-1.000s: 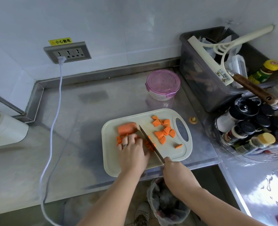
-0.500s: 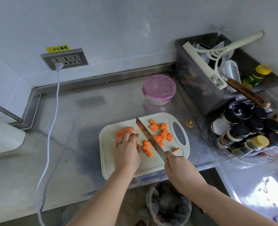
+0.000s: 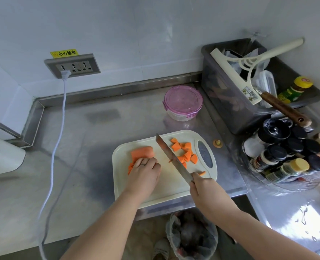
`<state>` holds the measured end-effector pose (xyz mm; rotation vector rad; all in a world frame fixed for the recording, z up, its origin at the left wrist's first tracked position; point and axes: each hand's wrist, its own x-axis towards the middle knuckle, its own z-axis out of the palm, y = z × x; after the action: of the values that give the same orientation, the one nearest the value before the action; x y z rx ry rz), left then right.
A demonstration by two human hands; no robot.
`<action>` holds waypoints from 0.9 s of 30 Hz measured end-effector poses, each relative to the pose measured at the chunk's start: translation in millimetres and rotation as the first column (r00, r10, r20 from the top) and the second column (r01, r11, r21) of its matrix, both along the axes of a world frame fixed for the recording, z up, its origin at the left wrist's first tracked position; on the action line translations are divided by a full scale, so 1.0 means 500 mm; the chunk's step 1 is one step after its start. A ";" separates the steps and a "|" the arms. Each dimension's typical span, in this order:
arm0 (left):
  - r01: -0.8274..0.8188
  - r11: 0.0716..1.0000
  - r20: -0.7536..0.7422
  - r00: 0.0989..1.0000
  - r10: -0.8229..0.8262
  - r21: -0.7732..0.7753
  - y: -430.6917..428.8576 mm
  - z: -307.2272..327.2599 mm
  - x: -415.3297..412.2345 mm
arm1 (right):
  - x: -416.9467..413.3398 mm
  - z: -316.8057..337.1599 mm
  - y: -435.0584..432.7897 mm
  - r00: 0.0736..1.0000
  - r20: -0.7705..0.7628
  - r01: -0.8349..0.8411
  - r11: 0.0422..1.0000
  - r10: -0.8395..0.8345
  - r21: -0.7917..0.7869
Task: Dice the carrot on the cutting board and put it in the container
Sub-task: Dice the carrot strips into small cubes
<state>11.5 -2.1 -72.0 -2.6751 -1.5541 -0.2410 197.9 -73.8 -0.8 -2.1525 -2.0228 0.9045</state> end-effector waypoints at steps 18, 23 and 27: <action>-0.405 0.893 0.405 0.796 0.449 -0.196 -0.039 0.050 -0.065 | -0.087 0.014 0.036 0.983 -0.110 -0.143 0.989 0.145 0.022; -0.573 0.757 0.699 0.401 0.592 -0.314 0.000 0.090 -0.121 | -0.040 0.011 0.046 0.958 0.109 -0.277 0.956 0.266 0.100; -0.353 0.855 0.712 0.479 0.514 -0.380 0.043 0.160 -0.131 | -0.015 0.021 0.053 0.884 0.298 -0.425 0.886 0.361 0.185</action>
<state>-54.3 19.3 7.8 -2.2010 -2.5238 -1.5169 190.6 -47.4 9.5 -1.8333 -2.6050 0.3751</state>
